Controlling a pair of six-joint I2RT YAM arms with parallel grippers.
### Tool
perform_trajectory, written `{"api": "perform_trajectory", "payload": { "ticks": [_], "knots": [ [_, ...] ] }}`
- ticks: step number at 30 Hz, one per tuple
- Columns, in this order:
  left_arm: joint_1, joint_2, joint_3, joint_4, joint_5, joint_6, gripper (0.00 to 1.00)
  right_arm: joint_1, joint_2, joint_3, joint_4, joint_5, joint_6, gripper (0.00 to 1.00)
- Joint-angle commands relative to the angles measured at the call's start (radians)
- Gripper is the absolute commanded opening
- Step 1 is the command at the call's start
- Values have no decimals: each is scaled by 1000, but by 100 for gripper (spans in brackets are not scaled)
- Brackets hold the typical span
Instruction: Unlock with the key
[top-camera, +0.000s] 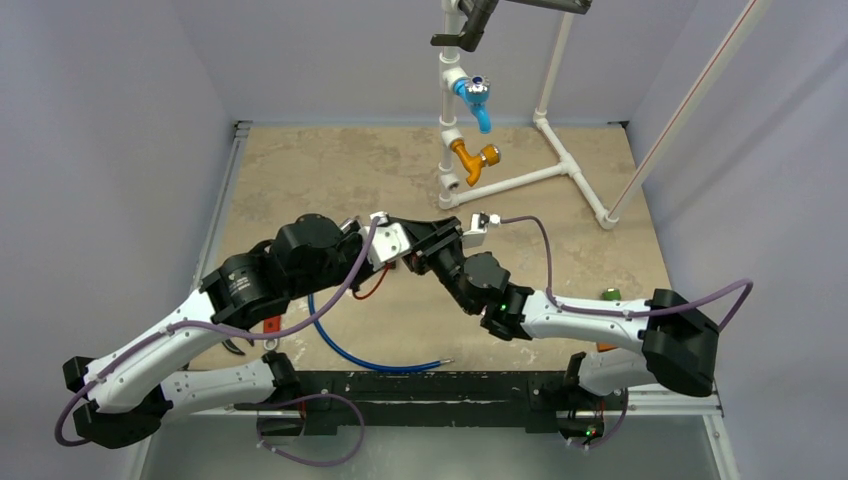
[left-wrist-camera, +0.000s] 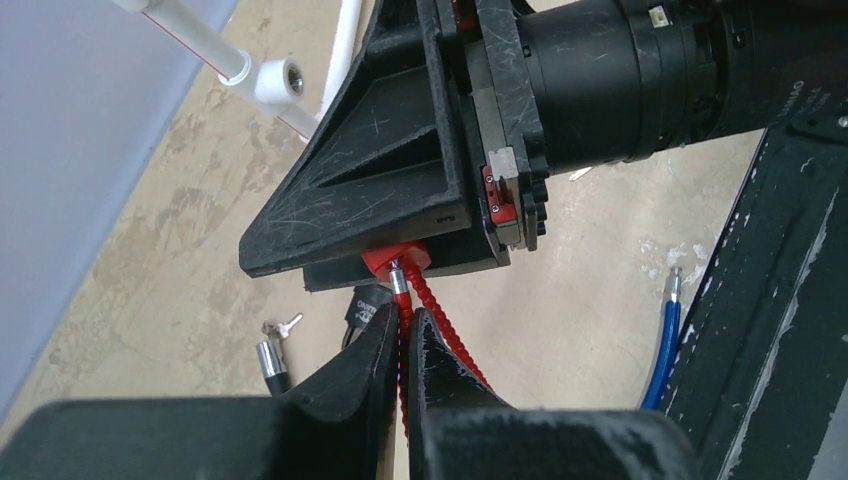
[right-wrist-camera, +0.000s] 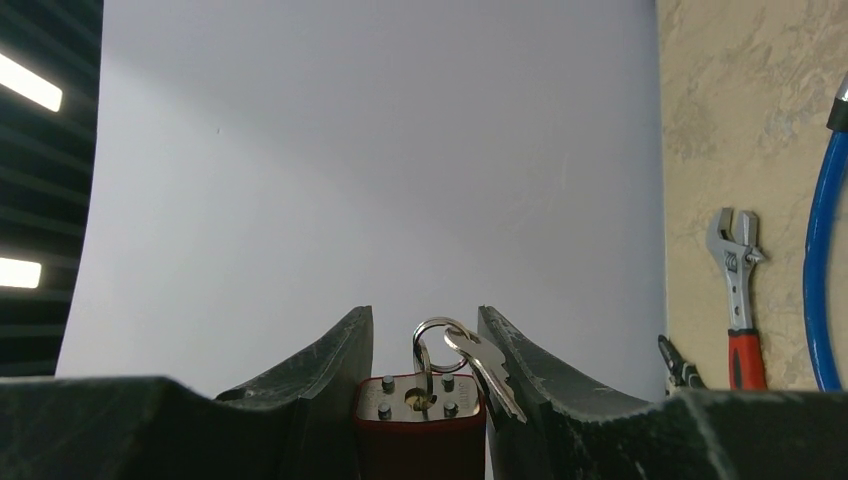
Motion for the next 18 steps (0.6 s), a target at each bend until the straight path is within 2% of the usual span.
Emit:
{"api": "perform_trajectory", "payload": {
  "ticks": [1,5,10,15,17,18],
  "knots": [
    [8,41,-85,-118,157,-99,0,-6,-75,92,370,-15,101,0],
    [15,14,-108,-113,124,-71,0,-10,-137,36,334,26,95,0],
    [41,-58,-113,-182,157,-20,0,-44,-207,-45,300,69,91,0],
    [44,-116,-95,-227,201,122,0,-66,-254,-79,214,83,83,0],
    [48,-123,-73,-237,230,192,0,-68,-261,-81,208,73,35,0],
    [48,-123,-55,-242,223,216,0,-68,-276,-72,153,70,18,0]
  ]
}}
